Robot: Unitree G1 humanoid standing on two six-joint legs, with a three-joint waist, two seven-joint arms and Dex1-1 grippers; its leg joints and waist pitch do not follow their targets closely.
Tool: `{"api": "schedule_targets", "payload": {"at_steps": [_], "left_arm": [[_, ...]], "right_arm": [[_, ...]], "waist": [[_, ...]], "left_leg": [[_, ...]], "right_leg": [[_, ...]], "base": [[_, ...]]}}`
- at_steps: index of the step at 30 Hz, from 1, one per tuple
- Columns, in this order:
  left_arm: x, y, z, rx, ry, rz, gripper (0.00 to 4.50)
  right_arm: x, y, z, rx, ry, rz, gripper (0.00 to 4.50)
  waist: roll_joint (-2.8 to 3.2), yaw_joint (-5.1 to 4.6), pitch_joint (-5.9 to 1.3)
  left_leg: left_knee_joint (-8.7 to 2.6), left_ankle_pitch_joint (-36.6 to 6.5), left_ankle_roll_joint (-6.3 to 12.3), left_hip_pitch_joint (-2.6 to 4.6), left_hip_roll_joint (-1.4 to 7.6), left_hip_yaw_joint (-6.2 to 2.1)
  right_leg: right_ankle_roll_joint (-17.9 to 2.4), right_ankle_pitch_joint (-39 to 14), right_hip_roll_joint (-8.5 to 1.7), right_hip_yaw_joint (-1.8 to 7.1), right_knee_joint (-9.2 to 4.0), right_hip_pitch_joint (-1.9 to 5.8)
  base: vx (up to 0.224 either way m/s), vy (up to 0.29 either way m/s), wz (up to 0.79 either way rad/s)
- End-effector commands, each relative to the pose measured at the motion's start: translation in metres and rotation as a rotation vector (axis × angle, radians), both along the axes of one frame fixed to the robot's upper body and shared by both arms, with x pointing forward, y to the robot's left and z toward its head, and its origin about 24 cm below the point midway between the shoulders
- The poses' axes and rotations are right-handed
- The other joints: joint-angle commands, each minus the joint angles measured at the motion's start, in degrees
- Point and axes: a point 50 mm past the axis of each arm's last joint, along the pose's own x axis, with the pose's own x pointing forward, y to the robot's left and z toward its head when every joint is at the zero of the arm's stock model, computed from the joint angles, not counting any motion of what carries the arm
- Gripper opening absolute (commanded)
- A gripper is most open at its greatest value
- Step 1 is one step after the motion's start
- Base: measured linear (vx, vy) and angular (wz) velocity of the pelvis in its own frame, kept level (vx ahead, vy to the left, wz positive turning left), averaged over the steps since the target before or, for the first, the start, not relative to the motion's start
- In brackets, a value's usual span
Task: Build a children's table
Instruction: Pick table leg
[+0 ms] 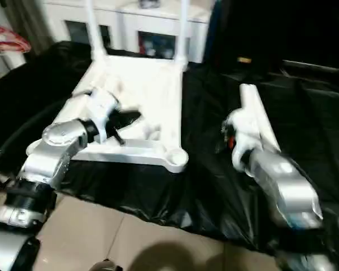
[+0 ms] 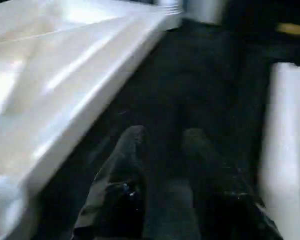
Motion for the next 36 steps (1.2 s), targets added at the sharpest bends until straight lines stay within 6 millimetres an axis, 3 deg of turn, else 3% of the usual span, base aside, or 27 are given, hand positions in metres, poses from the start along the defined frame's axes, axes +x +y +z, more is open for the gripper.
{"api": "schedule_targets", "payload": {"at_steps": [1, 7, 8, 9, 14, 16, 17, 19, 28, 30, 31, 36], "left_arm": [[-0.001, -0.002, 0.002, 0.001, -0.050, 0.063, 1.41], [-0.007, -0.013, -0.004, 0.023, -0.006, 0.026, 1.79], [-0.009, -0.017, -0.006, 0.017, 0.019, 0.009, 1.88], [-0.010, -0.019, -0.007, 0.014, 0.035, 0.005, 1.95], [-0.015, -0.026, -0.009, 0.009, 0.116, -0.073, 2.31], [-0.016, -0.027, -0.009, 0.014, 0.115, -0.090, 2.37], [-0.017, -0.028, -0.009, 0.025, 0.114, -0.107, 2.45], [-0.018, -0.029, -0.009, 0.026, 0.115, -0.114, 2.72], [-0.026, -0.033, -0.010, 0.038, 0.126, -0.149, 3.24], [-0.032, -0.032, -0.008, 0.045, 0.122, -0.190, 3.24], [-0.036, -0.032, -0.007, 0.045, 0.128, -0.214, 3.24], [-0.040, -0.031, -0.007, 0.053, 0.139, -0.231, 3.24]], "right_arm": [[0.006, -0.008, 0.002, 0.005, -0.008, -0.095, 1.59], [0.018, -0.022, 0.003, 0.005, 0.005, -0.209, 2.04], [0.020, -0.026, 0.002, -0.001, 0.024, -0.227, 2.13], [0.021, -0.027, 0.001, -0.001, 0.032, -0.235, 2.25], [0.029, -0.037, -0.002, 0.001, 0.082, -0.267, 2.61], [0.031, -0.038, -0.003, 0.002, 0.093, -0.272, 2.74], [0.032, -0.040, -0.004, 0.005, 0.103, -0.279, 2.80], [0.034, -0.042, -0.004, 0.008, 0.113, -0.287, 3.04], [0.045, -0.052, -0.003, -0.063, 0.120, -0.334, 3.57], [0.049, -0.049, -0.004, -0.054, 0.183, -0.294, 3.57], [0.050, -0.047, -0.005, -0.048, 0.230, -0.274, 3.57], [0.052, -0.045, -0.009, -0.044, 0.296, -0.270, 3.57]], "waist": [[-1.17, -0.28, -4.31], [-0.96, -0.67, -4.68], [-0.43, -0.63, -4.68], [-0.80, -0.81, -4.62], [-0.03, -0.89, -4.61], [-0.38, -0.96, -4.55], [0.06, -1.02, -4.49], [-0.19, -1.18, -4.58], [-0.15, -1.31, -4.70], [-1.10, -1.35, -4.73], [-0.81, -1.56, -4.75], [-0.72, -2.09, -4.51]], "left_leg": [[-3.70, -7.5, -0.31, -0.37, -0.62, 0.59], [-3.27, -4.3, 0.59, -0.45, -0.72, 0.79], [-3.21, -4.2, 0.52, -0.36, -0.67, 0.78], [-3.17, -4.4, 0.68, -0.40, -0.79, 0.91], [-3.17, -6.4, 0.42, -0.17, -0.82, 0.91], [-3.17, -7.3, 0.18, -0.23, -0.88, 0.96], [-3.14, -7.8, 0.13, -0.28, -0.91, 0.93], [-3.10, -7.8, 0.21, -0.32, -0.92, 0.93], [-2.88, -7.0, 0.75, -0.30, -0.92, 1.03], [-2.88, -6.9, 1.17, -0.34, -0.86, 1.08], [-2.93, -6.9, 1.36, -0.46, -0.81, 0.96], [-2.86, -7.3, 1.68, -0.47, -0.85, 1.09]], "right_leg": [[-6.6, -13.1, -1.96, 1.92, -4.46, 3.51], [-8.9, -5.5, -1.71, 2.00, -3.57, 3.56], [-9.2, -4.9, -1.74, 2.04, -3.50, 3.45], [-9.5, -4.4, -1.61, 2.03, -3.56, 3.59], [-9.7, -6.6, -1.70, 1.97, -3.83, 3.52], [-9.8, -7.8, -1.64, 1.90, -4.04, 3.63], [-9.6, -8.4, -1.62, 1.91, -4.05, 3.62], [-9.4, -8.3, -1.62, 1.86, -4.10, 3.70], [-10.9, -5.9, -1.39, 1.77, -3.81, 3.68], [-11.2, -6.7, -1.55, 1.68, -3.72, 3.77], [-11.8, -7.0, -1.62, 1.61, -3.47, 3.85], [-11.5, -8.4, -1.53, 1.64, -3.76, 3.65]], "base": [[0.000, 0.000, 0.00], [0.000, 0.000, 0.00], [0.000, 0.000, 0.00], [0.000, 0.000, 0.00], [0.000, 0.000, 0.00], [0.000, 0.000, 0.00], [0.000, 0.000, 0.00], [0.000, 0.000, 0.00], [0.000, 0.000, 0.00], [0.000, 0.000, 0.00], [0.000, 0.000, 0.00], [0.000, 0.000, 0.00]]}}
